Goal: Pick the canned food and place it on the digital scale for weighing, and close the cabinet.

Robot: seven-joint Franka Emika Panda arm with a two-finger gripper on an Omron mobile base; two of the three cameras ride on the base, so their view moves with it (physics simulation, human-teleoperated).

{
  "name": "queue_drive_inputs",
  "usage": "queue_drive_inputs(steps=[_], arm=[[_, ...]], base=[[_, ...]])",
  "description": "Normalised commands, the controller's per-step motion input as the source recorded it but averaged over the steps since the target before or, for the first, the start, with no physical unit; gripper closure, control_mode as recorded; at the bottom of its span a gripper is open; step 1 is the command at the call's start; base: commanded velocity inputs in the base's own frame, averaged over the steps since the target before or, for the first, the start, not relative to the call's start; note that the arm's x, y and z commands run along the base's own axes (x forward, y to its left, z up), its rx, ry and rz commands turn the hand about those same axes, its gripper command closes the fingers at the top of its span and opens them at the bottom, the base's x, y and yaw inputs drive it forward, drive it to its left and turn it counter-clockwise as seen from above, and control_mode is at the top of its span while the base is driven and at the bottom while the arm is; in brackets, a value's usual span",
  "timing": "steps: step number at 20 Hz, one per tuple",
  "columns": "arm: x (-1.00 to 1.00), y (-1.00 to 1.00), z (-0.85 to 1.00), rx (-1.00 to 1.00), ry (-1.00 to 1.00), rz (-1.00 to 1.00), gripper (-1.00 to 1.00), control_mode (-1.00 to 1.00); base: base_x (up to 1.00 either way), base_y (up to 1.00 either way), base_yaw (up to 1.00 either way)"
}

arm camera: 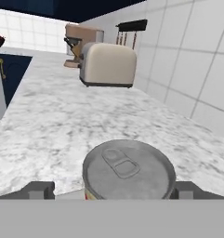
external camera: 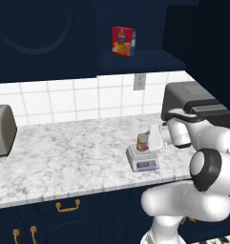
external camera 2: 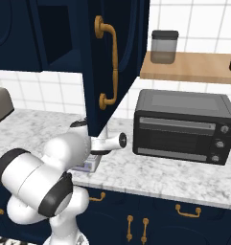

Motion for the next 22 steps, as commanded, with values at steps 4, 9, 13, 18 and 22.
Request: queue_drive_inputs(steps=[4,9,13,18,22], arm=[[-0.11,-0.21,0.0,0.0,0.0,-0.01,-1.0,-1.0],[-0.03,-0.31,0.0,0.0,-0.02,0.0,-1.0,-1.0],[-0.19,-0.35,0.0,0.0,-0.04,-0.01,-1.0,-1.0],[-0.47,-0.03,0.0,0.0,-0.09,0.0,-1.0,-1.0],[-0.76,-0.02,0.0,0.0,-0.09,0.0,-1.0,-1.0]], base=[[0.0,0.0,0.0],[0.0,0.0,0.0],[0.0,0.0,0.0],[0.0,0.0,0.0],[0.0,0.0,0.0]])
